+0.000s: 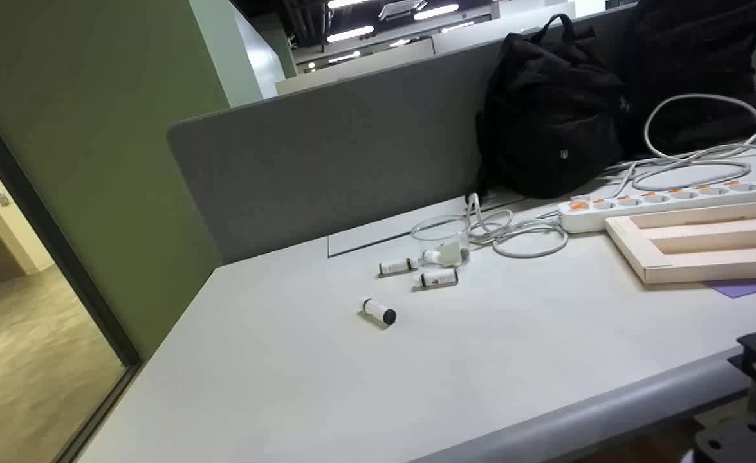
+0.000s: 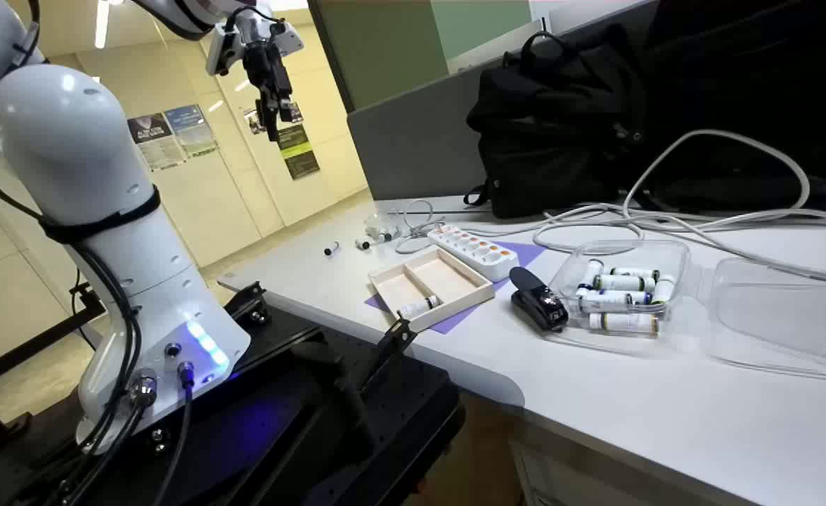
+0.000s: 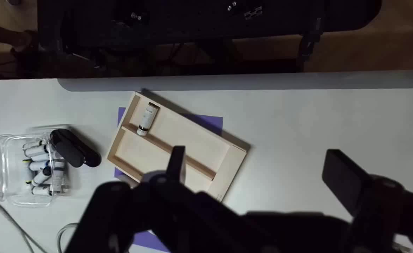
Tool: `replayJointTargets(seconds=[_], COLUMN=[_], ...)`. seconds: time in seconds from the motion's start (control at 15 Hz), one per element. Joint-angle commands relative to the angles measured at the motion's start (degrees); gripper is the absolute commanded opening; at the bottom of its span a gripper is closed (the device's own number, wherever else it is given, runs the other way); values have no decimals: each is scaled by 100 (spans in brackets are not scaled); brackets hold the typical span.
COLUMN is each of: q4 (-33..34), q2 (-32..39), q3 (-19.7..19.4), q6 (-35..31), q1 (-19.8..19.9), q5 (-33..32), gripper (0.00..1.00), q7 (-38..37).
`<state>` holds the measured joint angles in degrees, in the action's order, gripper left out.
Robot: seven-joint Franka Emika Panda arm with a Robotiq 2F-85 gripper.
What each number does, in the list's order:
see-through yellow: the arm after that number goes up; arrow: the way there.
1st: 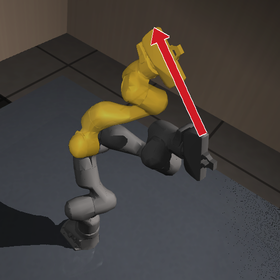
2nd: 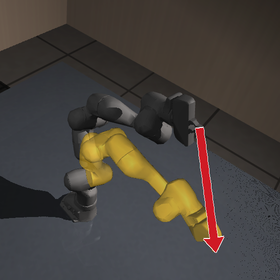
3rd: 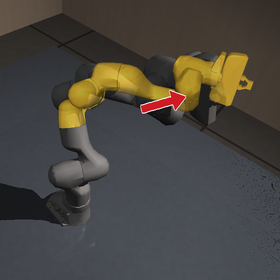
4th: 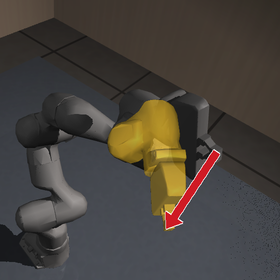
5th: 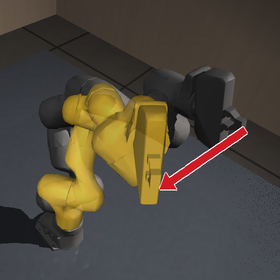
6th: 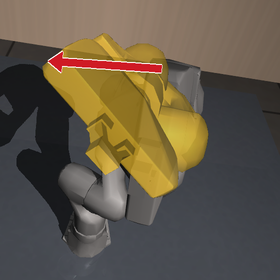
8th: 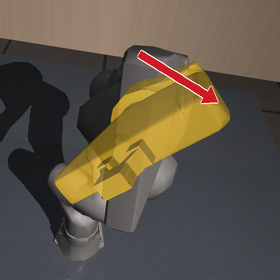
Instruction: Turn on the big switch on the adapter
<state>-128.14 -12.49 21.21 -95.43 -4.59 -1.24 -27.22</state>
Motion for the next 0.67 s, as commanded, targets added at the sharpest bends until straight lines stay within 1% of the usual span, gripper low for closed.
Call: replayJointTargets(seconds=[0.0, 0.53, 0.6], q4=[11, 11, -13], q2=[26, 26, -43], q3=[-207, -207, -245], q6=[4, -7, -304], q1=[-221, -221, -109], q5=[-39, -39, -363], gripper=[100, 100, 100], q7=[-40, -40, -350])
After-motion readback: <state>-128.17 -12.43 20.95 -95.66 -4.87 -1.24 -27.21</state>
